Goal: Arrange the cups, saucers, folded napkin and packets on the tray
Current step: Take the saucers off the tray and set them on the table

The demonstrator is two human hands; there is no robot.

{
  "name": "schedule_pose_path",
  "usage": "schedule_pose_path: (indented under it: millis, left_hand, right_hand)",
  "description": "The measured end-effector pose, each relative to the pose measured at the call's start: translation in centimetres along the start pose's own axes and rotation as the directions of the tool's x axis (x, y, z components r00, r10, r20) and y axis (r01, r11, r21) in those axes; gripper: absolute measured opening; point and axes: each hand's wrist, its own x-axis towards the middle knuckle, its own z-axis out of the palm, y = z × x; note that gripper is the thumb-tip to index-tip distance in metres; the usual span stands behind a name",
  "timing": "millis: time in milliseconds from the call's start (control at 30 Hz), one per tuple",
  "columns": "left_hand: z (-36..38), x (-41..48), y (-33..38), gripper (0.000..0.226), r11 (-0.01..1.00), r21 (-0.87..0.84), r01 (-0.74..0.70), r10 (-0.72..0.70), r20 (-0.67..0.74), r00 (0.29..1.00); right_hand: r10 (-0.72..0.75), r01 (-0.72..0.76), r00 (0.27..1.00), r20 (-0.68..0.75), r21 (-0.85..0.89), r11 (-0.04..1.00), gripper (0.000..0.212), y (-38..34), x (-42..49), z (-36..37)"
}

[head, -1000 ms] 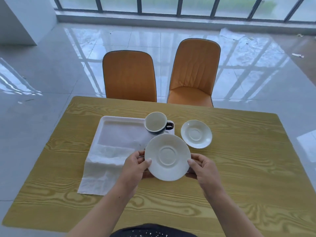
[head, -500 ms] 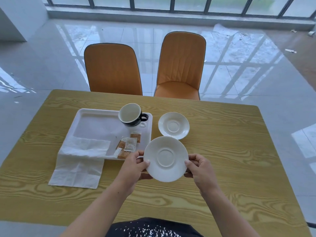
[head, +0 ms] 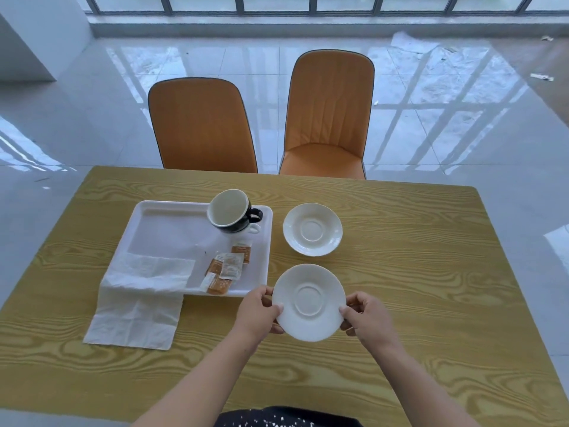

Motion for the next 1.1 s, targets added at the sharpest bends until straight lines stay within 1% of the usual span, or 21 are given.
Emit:
schedule_pose_path:
  millis: [100, 267, 367, 500, 633, 1100]
  left_hand:
    - [0.5, 0.8, -0.7, 0.017, 0.999, 0.051, 0.016, -0.014, -0.049, 0.999]
    - [1.0, 1.5, -1.3, 0.023, 0.992, 0.126, -0.001, 0.013, -0.097, 0.995]
    - [1.2, 1.7, -1.7, 0.022, 0.984, 0.179, 0.006, 0.011, -0.095, 0.995]
    - [1.4, 1.9, -2.5, 0.020, 0.980, 0.199, 0.001, 0.019, -0.099, 0.995]
    - [1.6, 2.1, -2.8, 0.019, 0.975, 0.224, 0.006, 0.020, -0.114, 0.993]
    - [1.7, 2.9, -2.9, 0.019, 0.950, 0.313, -0.012, 0.049, -0.107, 0.993]
  right_hand:
    - [0.016, -0.017, 1.000, -0.021, -0.046, 0.999, 0.009, 0.5, 0.6, 0.4]
    - [0.026, -0.029, 0.999, -0.033, -0.099, 0.995, 0.009, 1.2, 1.1, 0.7]
    - [0.032, -0.036, 0.999, -0.034, -0.131, 0.991, 0.006, 1.6, 1.3, 0.6]
    - [0.043, -0.045, 0.999, -0.017, -0.160, 0.986, 0.004, 1.9, 1.5, 0.7]
    - [0.041, -0.046, 0.999, -0.025, -0.224, 0.974, 0.004, 2.4, 1.9, 0.9]
    - [0.047, -0.058, 0.998, -0.048, -0.258, 0.964, 0.006, 2.5, 2.6, 1.3]
